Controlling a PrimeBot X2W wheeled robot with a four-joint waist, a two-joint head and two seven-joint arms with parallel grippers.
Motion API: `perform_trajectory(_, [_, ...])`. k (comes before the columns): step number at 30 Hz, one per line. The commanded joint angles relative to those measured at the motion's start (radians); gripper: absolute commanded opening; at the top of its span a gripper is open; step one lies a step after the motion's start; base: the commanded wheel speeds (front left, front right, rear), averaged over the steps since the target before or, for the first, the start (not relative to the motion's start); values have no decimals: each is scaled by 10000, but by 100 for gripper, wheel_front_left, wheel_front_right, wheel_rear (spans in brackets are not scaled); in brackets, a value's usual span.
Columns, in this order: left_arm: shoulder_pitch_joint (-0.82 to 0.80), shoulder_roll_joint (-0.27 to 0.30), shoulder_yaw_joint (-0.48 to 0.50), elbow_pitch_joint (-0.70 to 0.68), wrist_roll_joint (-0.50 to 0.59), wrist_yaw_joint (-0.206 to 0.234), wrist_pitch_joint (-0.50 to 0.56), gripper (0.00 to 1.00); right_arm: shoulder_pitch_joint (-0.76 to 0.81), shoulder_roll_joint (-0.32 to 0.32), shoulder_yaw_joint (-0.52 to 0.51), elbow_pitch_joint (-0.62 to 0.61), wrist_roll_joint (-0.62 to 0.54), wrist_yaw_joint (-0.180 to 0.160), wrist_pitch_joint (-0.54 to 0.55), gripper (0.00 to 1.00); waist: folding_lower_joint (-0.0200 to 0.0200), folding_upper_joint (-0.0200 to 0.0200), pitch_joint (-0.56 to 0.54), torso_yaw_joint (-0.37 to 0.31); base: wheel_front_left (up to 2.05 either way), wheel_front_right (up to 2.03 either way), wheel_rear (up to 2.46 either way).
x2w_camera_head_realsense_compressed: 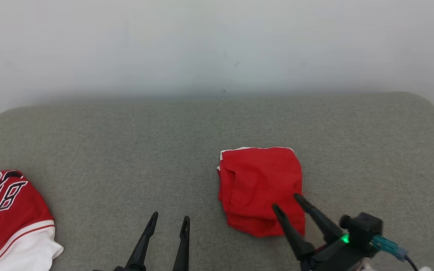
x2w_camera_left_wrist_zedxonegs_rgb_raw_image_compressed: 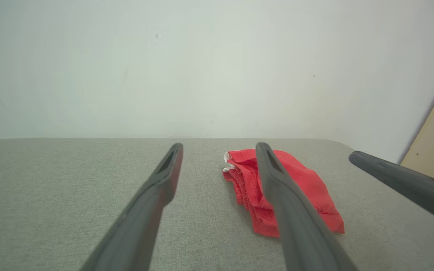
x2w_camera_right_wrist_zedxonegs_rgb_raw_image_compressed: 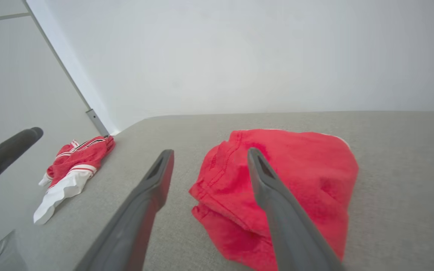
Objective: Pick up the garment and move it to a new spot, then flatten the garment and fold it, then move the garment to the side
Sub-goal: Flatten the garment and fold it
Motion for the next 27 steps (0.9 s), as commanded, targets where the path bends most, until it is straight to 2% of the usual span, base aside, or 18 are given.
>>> perform_trajectory(1, [276,32,123,-84,114,5,-33,100,450,172,-600,-149,-444,-23,-37,100,1,1,-268,-276,0,0,0])
perform_trajectory(9, [760,-83,594,-432,332,-137,-33,100,1868,740,-2983,-504,-1992,-23,-38,100,1,1,-484,-405,0,0,0])
perform_trajectory(13, [997,-130,812,-613,489,-179,-33,100,2405,1033,-3717,-508,-2435,-23,-40,100,1,1,-540,-396,0,0,0])
perform_trajectory(17, [1196,-174,1076,-646,562,-285,-33,100,2807,1322,-4205,-466,-2630,-23,-41,100,1,1,-531,-363,0,0,0])
perform_trajectory(27, [1489,-212,1450,-420,708,-522,-34,100,3208,1643,-4607,-237,-2549,-23,-40,100,1,1,-592,-359,0,0,0])
